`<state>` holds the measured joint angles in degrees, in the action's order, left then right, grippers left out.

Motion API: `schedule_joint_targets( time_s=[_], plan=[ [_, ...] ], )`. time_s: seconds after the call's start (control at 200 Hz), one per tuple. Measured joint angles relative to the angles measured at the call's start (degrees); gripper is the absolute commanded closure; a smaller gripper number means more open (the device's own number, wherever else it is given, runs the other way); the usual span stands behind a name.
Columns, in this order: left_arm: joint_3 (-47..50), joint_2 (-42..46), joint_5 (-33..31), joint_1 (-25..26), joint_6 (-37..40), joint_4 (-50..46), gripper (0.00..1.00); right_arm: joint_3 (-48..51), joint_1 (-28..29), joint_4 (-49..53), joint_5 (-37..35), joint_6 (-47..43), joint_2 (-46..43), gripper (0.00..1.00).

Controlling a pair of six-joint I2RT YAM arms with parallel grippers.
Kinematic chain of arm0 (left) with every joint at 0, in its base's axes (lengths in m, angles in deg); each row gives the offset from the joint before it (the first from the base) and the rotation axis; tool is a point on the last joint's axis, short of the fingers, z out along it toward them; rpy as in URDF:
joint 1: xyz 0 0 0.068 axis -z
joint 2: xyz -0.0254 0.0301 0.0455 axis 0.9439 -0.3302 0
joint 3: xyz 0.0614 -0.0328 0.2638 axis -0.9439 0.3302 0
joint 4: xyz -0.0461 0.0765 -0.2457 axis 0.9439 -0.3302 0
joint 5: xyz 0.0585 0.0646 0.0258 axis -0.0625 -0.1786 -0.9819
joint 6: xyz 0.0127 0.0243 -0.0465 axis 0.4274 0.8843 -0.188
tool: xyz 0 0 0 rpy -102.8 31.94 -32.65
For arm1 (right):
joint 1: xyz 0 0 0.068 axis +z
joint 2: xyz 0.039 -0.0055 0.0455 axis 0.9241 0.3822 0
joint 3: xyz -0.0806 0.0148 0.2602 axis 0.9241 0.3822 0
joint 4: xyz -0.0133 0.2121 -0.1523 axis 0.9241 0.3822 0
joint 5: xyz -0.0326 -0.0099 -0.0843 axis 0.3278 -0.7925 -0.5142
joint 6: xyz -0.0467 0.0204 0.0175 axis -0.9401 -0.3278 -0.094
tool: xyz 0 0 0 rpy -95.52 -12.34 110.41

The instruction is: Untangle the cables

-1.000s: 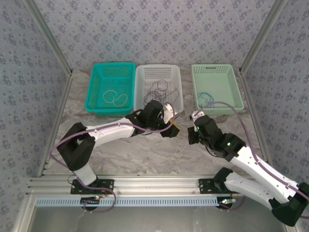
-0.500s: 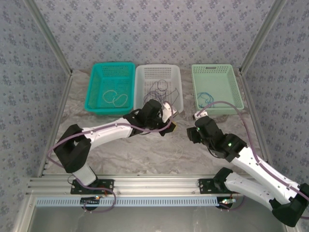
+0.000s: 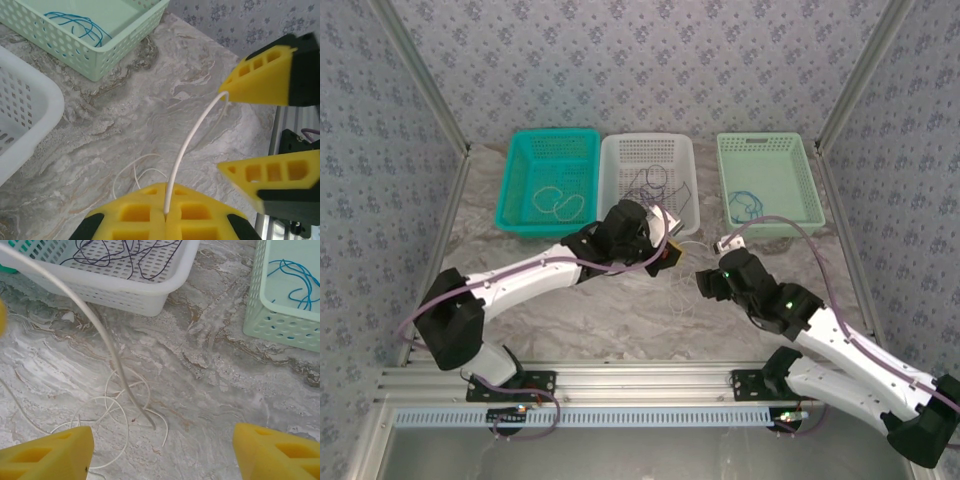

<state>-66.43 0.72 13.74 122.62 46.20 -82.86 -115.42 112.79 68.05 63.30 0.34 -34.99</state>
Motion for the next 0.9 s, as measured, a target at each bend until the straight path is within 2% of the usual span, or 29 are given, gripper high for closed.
schedule_joint_targets(
  time_s=[0.265,0.465,0.685,0.899],
  plan=[
    [0.0,2.75,-0.39,0.0,-2.64,0.33,1.0,3.98,2.34,-3.85,-1.22,1.81,-2.01,0.27],
    [0.2,4.94,0.28,0.0,-4.63,3.17,1.0,4.9,2.78,-4.11,-6.71,5.46,-1.95,0.19],
    [1.53,8.92,0.59,0.0,-6.03,5.44,1.0,4.55,1.27,1.97,-14.84,11.72,-1.7,0.24],
    [4.15,10.12,1.51,-0.02,-7.34,6.56,1.0,2.64,0.94,6.47,-18.01,13.77,-4.5,0.27]
  ],
)
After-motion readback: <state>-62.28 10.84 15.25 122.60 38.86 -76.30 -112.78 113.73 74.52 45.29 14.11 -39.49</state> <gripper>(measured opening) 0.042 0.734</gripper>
